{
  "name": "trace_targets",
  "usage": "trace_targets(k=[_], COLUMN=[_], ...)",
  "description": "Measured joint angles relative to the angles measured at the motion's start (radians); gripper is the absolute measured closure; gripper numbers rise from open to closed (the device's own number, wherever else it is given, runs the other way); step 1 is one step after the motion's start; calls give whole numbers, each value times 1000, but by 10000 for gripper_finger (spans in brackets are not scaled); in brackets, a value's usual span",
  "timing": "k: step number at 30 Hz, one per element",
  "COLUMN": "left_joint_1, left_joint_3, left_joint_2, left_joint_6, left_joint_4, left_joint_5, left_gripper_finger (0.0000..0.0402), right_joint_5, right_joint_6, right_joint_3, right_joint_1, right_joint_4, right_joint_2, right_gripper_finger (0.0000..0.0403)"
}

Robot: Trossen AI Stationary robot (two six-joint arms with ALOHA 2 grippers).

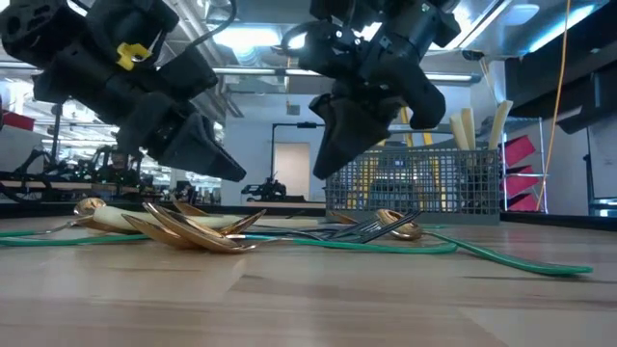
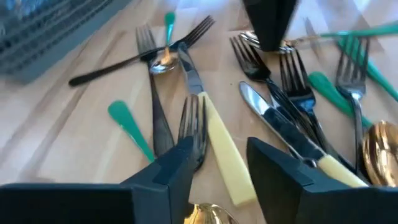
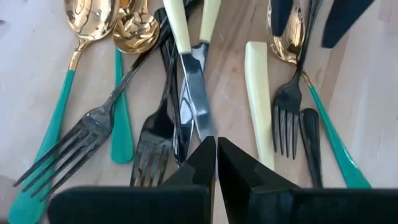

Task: Sort silverware
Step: Put the yellow knife into the gray organizer

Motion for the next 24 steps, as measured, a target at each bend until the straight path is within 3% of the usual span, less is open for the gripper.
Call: trace_targets(k=[7,11,24], left_joint_1=[-6,-2,6], left_joint_3=[0,0,9], left_joint_2=[0,19,297], left_joint_6=[-138,-168,-213], left_joint_4=[0,20,247], left_joint_5=[10,99,-18], left_gripper_finger=[184,148,115], right_joint_5=[0,0,-8], right_joint_6=[7,11,14], right_joint_3=[0,0,0], right_joint_1=[0,1,0], right_joint_4=[6,6,23], right_joint_2=[0,0,0], right_gripper_finger=[403,403,403])
